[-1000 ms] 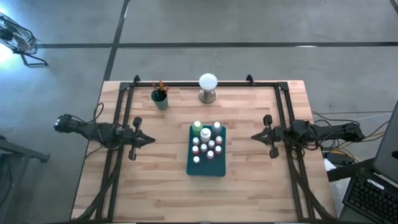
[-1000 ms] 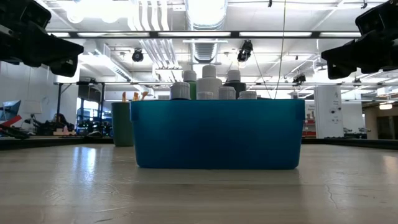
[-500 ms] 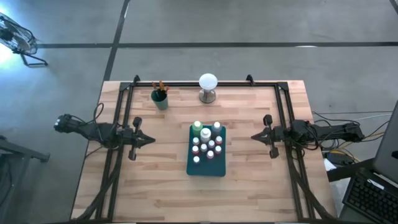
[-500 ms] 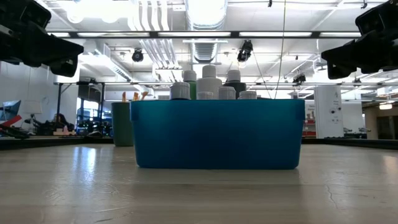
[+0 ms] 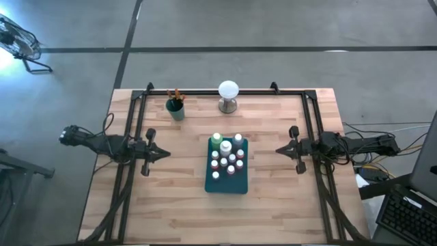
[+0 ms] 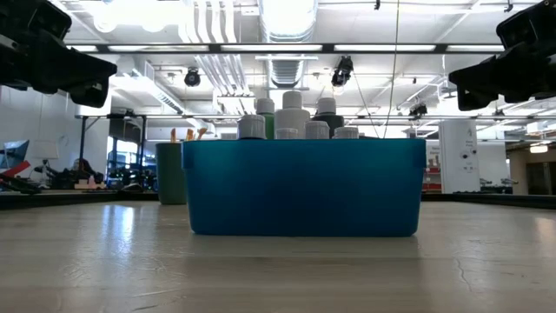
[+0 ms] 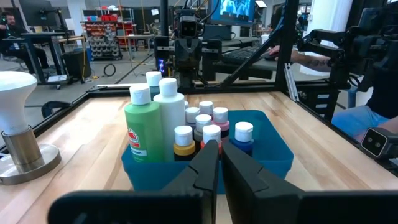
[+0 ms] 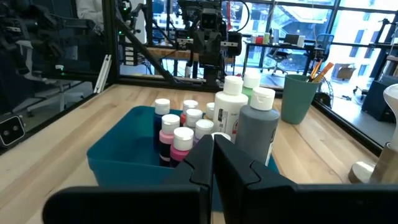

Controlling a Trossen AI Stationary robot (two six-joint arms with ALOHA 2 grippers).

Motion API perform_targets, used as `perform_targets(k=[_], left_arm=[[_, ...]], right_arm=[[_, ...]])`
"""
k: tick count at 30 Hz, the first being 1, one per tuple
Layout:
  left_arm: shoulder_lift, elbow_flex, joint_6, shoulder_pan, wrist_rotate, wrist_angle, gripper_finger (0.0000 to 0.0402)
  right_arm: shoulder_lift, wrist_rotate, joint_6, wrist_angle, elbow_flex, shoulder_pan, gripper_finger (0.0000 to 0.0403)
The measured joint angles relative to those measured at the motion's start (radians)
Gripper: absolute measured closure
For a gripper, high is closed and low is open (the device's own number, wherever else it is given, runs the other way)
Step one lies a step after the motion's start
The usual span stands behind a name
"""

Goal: Pick & Place Paint Supplies
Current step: Return to Home Position

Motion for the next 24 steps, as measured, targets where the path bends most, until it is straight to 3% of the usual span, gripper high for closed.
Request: perform_targets(k=[16,24], left_arm=[[0.000,0.000,0.000,0.000,0.000,0.000,0.0376],[0.000,0.000,0.000,0.000,0.000,0.000,0.0376]], right_arm=[[0.000,0.000,-0.002,0.000,0.000,0.000,0.0394],[0.000,0.001,-0.078,0.000,0.000,0.000,0.0394]])
